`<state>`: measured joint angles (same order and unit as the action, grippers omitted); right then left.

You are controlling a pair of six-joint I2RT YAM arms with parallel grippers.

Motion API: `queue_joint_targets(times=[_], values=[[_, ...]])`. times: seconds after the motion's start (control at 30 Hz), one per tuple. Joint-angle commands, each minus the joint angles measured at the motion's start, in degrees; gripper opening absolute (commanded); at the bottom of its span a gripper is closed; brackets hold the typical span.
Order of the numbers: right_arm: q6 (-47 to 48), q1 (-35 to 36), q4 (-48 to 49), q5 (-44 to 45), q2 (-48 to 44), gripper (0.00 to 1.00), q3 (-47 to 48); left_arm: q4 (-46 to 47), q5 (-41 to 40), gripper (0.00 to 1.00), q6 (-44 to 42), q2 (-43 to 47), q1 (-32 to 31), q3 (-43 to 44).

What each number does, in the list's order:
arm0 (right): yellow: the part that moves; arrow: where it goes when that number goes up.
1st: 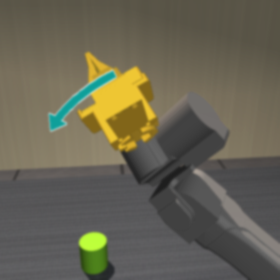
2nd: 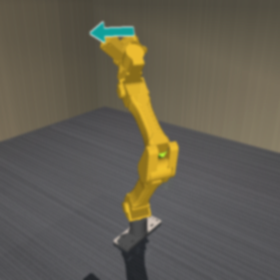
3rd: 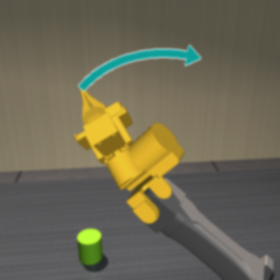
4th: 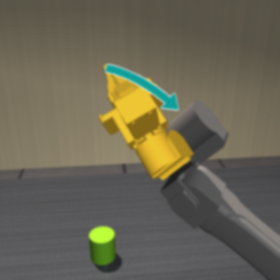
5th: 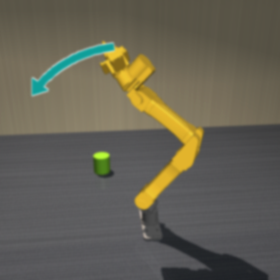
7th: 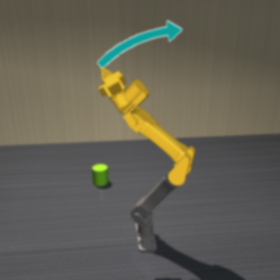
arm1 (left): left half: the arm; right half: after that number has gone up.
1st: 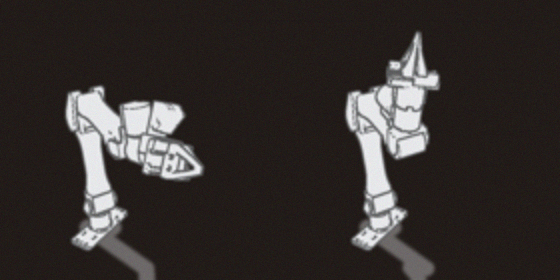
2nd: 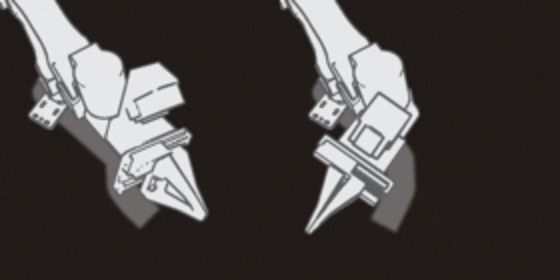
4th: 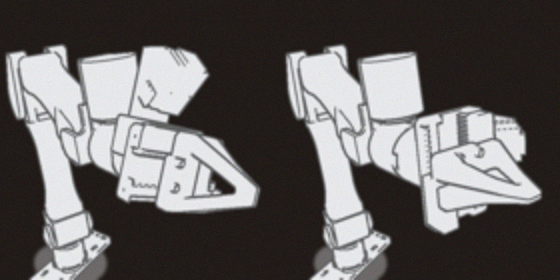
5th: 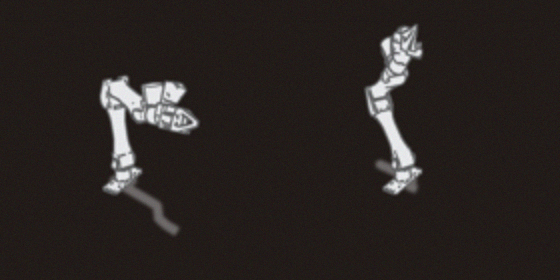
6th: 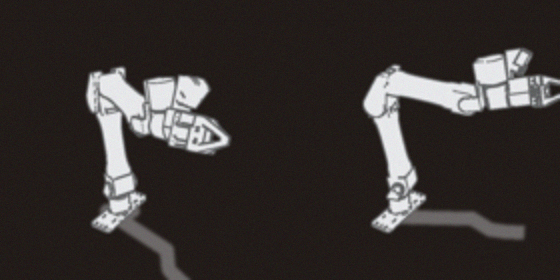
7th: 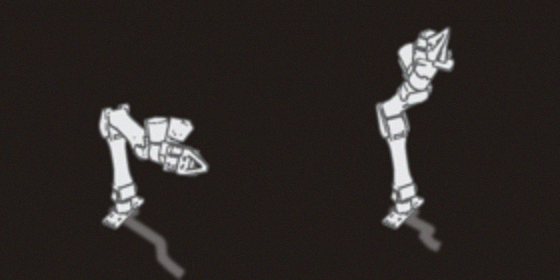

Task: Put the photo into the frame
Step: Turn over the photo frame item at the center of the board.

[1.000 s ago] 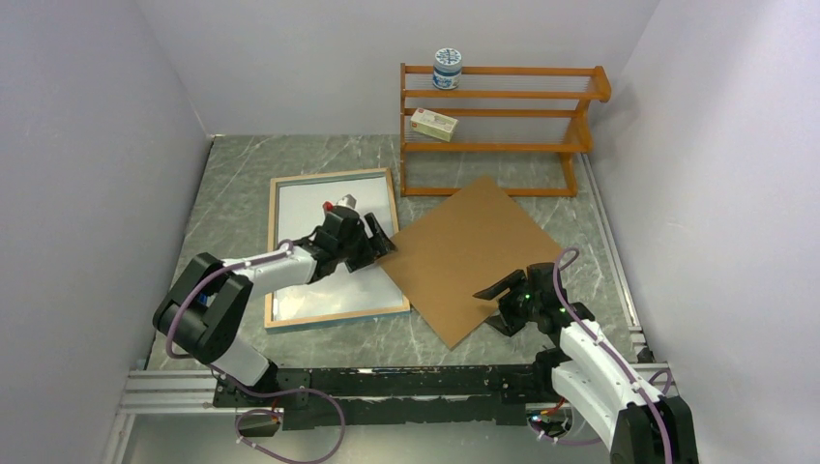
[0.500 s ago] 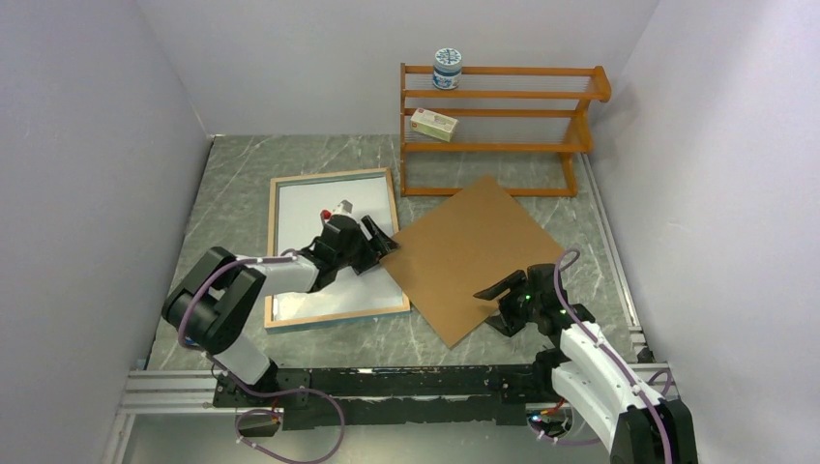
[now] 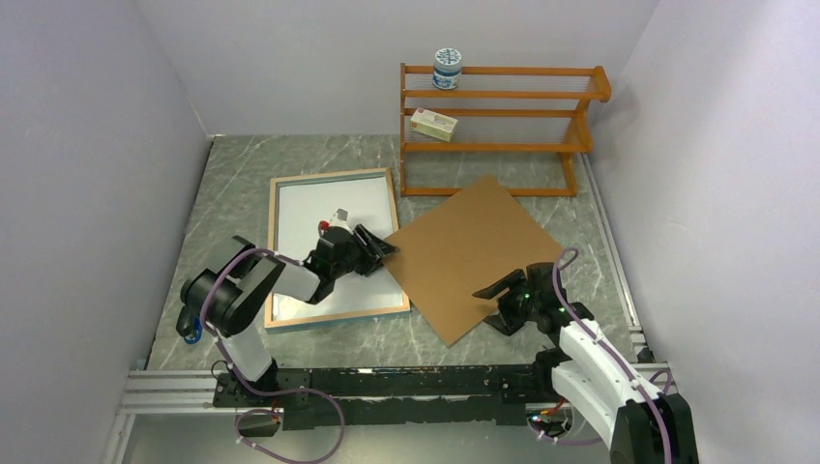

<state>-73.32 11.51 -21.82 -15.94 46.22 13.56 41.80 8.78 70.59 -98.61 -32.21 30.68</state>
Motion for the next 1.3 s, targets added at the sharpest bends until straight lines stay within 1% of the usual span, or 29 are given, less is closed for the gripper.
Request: queue_joint_targets(times=[0.0,0.13,0.27,0.3,0.4,0.47,0.53,0.7,0.8,0.83,0.9,0.97,1.03,1.13,1.2,1.27], values=[[1.05,0.25,-3.58,3.2,1.62,0.71,-1.36,5.93,2.07,0.48,1.49,-0.25,0.15,-0.35],[1.05,0.18,-3.49,3.2,1.5,0.71,-1.42,7.56,2.87,0.3,2.1,-0.84,0.58,-0.8],[1.78,0.21,-4.15,4.27,1.14,0.71,-1.18,11.14,5.09,0.04,1.94,-1.47,1.85,-1.49],[2.02,0.23,-4.51,4.86,0.93,0.71,-1.17,11.11,5.93,0.03,1.14,-1.34,2.42,-1.5],[3.18,0.2,-6.05,6.67,-0.12,0.72,-0.89,9.04,8.27,0.03,-1.84,0.35,3.52,-0.99],[4.22,0.23,-8.11,8.58,-1.13,0.74,0.03,4.1,9.39,0.02,-4.55,2.92,4.15,0.23],[5.55,0.23,-10.33,10.87,-2.54,0.77,1.79,-3.12,9.82,0.02,-8.22,6.16,4.32,2.26],[9.95,0.24,-15.95,18.61,-6.26,0.89,8.0,-22.43,12.0,0.02,-15.42,13.02,5.26,9.63],[12.14,0.25,-18.8,23.35,-7.62,0.94,12.21,-34.54,17.54,0.03,-18.2,14.06,6.54,17.34],[12.55,0.23,-20.24,24.91,-7.83,0.96,13.54,-39.64,18.67,0.03,-19.32,14.38,6.62,21.13],[13.65,0.22,-21.82,27.6,-8.29,0.98,16.29,-46.31,19.32,0.03,-20.98,15.05,6.63,25.58],[15.27,0.21,-23.36,29.8,-9.22,0.99,18.57,-50.94,19.43,0.03,-22.08,15.84,6.87,28.98],[17.45,0.18,-23.49,31.48,-10.84,0.99,20.38,-53.7,20.45,0.03,-23.2,16.57,7.08,31.4],[21.3,0.23,-21.53,32.47,-13.57,0.99,22.05,-57.7,23.06,0.03,-25.24,17.06,7.62,34.75],[24.28,0.2,-18.65,30.91,-14.48,0.99,22.72,-60.09,23.9,0.03,-27.02,17.79,7.6,36.41],[27.83,0.19,-14.86,26.87,-13.98,0.98,23.45,-62.0,24.0,0.03,-28.82,18.7,7.65,37.49]])
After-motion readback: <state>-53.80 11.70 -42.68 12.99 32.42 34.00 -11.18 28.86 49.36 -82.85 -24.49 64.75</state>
